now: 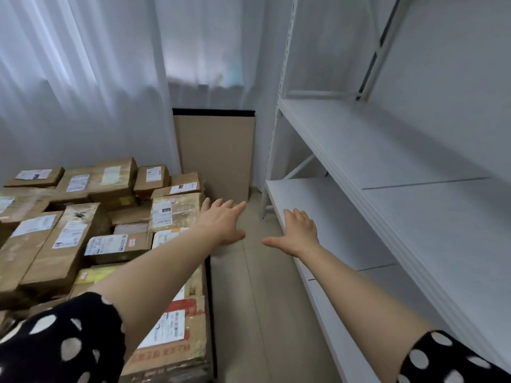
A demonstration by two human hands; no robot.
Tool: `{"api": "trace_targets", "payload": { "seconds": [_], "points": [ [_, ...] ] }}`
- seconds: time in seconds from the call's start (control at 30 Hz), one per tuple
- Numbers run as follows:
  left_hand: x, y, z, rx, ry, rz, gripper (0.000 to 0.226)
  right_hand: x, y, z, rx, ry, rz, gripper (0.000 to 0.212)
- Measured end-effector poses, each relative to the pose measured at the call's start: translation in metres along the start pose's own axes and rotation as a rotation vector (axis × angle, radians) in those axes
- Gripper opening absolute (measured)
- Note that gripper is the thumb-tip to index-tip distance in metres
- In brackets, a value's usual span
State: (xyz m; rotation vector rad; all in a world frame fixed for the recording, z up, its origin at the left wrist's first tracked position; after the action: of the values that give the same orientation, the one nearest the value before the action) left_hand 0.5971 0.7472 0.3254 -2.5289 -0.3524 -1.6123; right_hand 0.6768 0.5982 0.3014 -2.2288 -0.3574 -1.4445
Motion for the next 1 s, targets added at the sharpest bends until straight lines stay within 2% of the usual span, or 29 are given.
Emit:
{"api": "trace_targets", "payload": {
  "seconds": [0.27, 0.47, 0.73, 1.0],
  "points": [
    [-0.032, 0.077, -0.109, -0.088, 0.040, 0.054, 0.074, -0.019, 0.042, -0.136, -0.051, 0.116, 0.002, 0.089],
    [-0.083, 0.133, -0.186, -0.191, -0.007, 0.129, 0.076, -0.054, 0.073, -0.255, -0.196, 0.099, 0.007, 0.089],
    [-0.073, 0.211, -0.289, -0.458, 0.152, 0.219, 0.074, -0.051, 0.078, -0.425, -0.432, 0.219, 0.042, 0.084],
    [-0.102, 0.289, -0.423, -0.783, 0.179, 0.252, 0.074, -0.074, 0.079, -0.608, -0.732, 0.308, 0.028, 0.086]
  ]
}}
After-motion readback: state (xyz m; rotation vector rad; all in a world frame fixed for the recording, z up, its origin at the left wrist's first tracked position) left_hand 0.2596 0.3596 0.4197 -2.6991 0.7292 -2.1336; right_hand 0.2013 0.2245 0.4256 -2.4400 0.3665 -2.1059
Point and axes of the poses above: each hand's wrist, its own z-axis towards the middle knuckle, its own x-axis out of the back of the hand, y = z × x, the point moved 7 cm from there along z, towards the middle knuckle, and after that the axes turned 14 degrees about -y, right-handed, at the moved point
